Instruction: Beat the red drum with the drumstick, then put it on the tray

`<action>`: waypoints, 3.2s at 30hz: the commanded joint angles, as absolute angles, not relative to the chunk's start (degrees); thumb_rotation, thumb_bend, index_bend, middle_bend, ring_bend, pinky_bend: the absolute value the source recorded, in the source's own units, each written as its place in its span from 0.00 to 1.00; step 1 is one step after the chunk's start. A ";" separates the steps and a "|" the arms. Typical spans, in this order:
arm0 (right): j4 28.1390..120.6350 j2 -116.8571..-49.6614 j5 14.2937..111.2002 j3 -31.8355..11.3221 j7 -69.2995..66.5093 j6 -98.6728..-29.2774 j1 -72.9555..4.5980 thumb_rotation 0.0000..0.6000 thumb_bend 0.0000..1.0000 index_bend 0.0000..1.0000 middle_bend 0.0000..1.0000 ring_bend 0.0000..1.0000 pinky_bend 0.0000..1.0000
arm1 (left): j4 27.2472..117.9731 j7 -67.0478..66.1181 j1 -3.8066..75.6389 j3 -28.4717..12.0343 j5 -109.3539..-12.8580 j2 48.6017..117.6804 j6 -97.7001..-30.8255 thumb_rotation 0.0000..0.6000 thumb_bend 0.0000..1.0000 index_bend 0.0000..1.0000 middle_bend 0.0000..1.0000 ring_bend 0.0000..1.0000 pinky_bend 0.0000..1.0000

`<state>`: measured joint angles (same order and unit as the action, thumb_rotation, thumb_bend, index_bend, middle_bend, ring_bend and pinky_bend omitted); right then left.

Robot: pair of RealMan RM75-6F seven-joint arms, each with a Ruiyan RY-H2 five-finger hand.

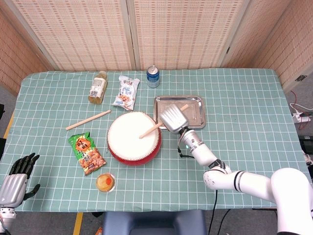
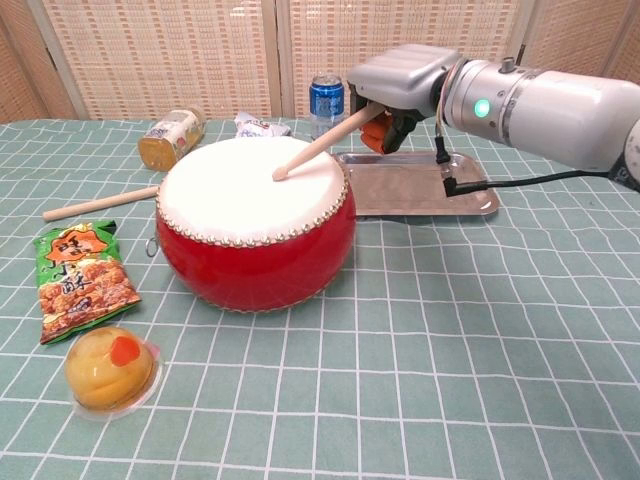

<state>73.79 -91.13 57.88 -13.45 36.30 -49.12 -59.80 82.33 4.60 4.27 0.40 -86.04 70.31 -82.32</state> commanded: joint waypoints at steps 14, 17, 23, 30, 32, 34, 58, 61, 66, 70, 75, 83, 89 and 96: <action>72.02 -92.94 57.29 -17.32 20.78 -50.96 -57.25 1.00 0.76 0.86 0.93 1.00 1.00 | 82.85 4.19 4.37 0.33 -86.35 70.02 -82.45 1.00 0.24 0.02 0.00 0.00 0.02; 68.76 -93.84 59.39 -13.88 25.44 -50.10 -57.99 1.00 0.76 0.86 0.93 1.00 1.00 | 83.09 3.97 4.39 0.31 -86.26 69.94 -82.38 1.00 0.25 0.02 0.00 0.00 0.02; 66.38 -95.54 60.53 -13.12 28.01 -51.52 -58.14 1.00 0.76 0.86 0.93 1.00 1.00 | 83.13 3.84 4.47 0.36 -86.23 70.05 -82.13 1.00 0.24 0.02 0.00 0.00 0.02; 71.97 -94.54 62.04 -19.86 9.97 -54.85 -55.54 1.00 0.76 0.86 0.93 1.00 1.00 | 82.78 4.23 4.31 0.26 -86.16 70.08 -82.43 1.00 0.25 0.02 0.00 0.00 0.02; 71.95 -94.31 61.97 -19.63 9.26 -53.98 -55.40 1.00 0.76 0.86 0.93 1.00 1.00 | 82.79 4.27 4.31 0.32 -86.29 70.12 -82.47 1.00 0.25 0.02 0.00 0.00 0.02; 70.96 -94.48 61.88 -18.60 10.28 -52.72 -55.56 1.00 0.76 0.86 0.93 1.00 1.00 | 82.75 4.28 4.33 0.35 -86.30 70.16 -82.39 1.00 0.24 0.02 0.00 0.00 0.02; 69.85 -94.89 64.70 -17.13 13.92 -52.64 -56.38 1.00 0.77 0.86 0.93 1.00 1.00 | 82.62 4.35 4.44 0.53 -85.98 70.25 -81.55 1.00 0.24 0.02 0.00 0.00 0.02; 68.63 -94.79 62.63 -14.63 21.17 -49.58 -57.22 1.00 0.77 0.86 0.93 1.00 1.00 | 82.57 4.28 4.45 0.59 -85.93 70.32 -81.41 1.00 0.24 0.02 0.00 0.00 0.02; 68.59 -95.23 58.81 -13.86 27.47 -48.56 -57.70 1.00 0.77 0.86 0.93 1.00 1.00 | 82.49 4.24 4.39 0.61 -85.72 70.31 -81.29 1.00 0.24 0.02 0.00 0.00 0.02; 71.66 -94.88 58.00 -17.08 21.92 -50.33 -56.72 1.00 0.77 0.86 0.93 1.00 1.00 | 82.56 4.30 4.38 0.61 -85.75 70.22 -81.30 1.00 0.24 0.02 0.00 0.00 0.02; 74.77 -93.52 62.04 -20.00 13.18 -53.68 -55.42 1.00 0.77 0.86 0.93 1.00 1.00 | 82.52 4.46 4.30 0.54 -85.94 70.18 -81.72 1.00 0.24 0.02 0.00 0.00 0.02; 71.88 -93.65 61.62 -16.00 19.70 -50.40 -56.43 1.00 0.77 0.86 0.93 1.00 1.00 | 82.34 4.59 4.24 0.69 -85.95 70.39 -81.57 1.00 0.24 0.02 0.00 0.00 0.02; 68.58 -94.85 59.45 -12.65 28.13 -47.69 -57.63 1.00 0.77 0.86 0.93 1.00 1.00 | 82.36 4.46 4.23 0.70 -85.76 70.42 -81.38 1.00 0.25 0.02 0.00 0.00 0.02; 72.16 -94.97 63.41 -18.36 14.00 -54.67 -55.27 1.00 0.77 0.86 0.93 1.00 1.00 | 82.27 4.55 4.30 0.63 -85.93 70.45 -81.48 1.00 0.24 0.02 0.00 0.00 0.02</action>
<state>70.55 -94.70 60.86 -15.49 23.49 -50.84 -56.53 82.27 4.55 4.30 0.63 -85.93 70.45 -81.49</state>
